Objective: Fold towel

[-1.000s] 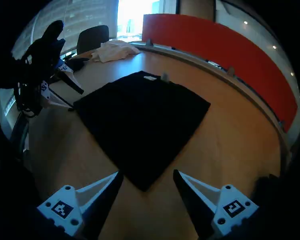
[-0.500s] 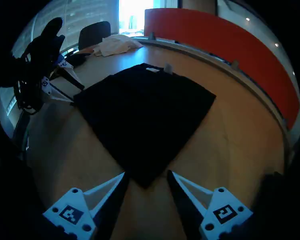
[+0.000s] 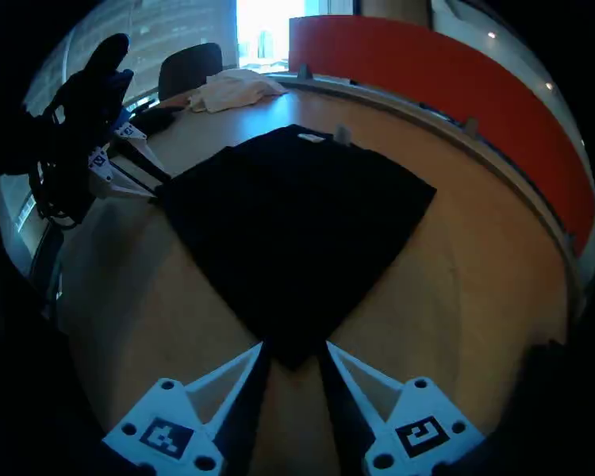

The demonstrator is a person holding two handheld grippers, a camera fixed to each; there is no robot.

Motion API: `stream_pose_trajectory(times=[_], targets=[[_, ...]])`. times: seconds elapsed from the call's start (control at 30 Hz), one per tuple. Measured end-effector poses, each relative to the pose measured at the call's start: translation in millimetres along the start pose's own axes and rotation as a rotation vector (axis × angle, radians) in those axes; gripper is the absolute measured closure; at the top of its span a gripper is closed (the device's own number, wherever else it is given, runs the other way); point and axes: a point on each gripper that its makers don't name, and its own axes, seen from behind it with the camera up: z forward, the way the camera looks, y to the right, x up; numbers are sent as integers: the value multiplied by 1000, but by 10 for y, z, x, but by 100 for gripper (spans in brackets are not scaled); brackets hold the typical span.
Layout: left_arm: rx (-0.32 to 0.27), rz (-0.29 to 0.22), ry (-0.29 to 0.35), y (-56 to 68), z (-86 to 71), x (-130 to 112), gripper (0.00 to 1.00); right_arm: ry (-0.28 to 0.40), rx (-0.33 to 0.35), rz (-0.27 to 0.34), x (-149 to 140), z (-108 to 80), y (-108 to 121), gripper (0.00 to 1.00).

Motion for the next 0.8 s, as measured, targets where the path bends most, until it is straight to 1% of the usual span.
stream_pose_trajectory(times=[0.1,0.2,0.27,0.4,0.53,0.8], targets=[[3,-3,-4,11,-4,1,61,1,-6,6,6,2,6,74],[9,-8,-9,14,-5,6,70,1,-12,13,12,-1,10,78],[13,-11,-11,13,-4,11,77,3,-13,15,21,-5,7,80],[22,-18,-14,13,3,23,86,9,-9,16,55,-20,-14,83],[26,-27,-15,8,3,32,89,17,-3,19,91,-43,-33,85],[23,-53,-5,33,-32,66,90,47,-3,45,180,-124,-11,86]])
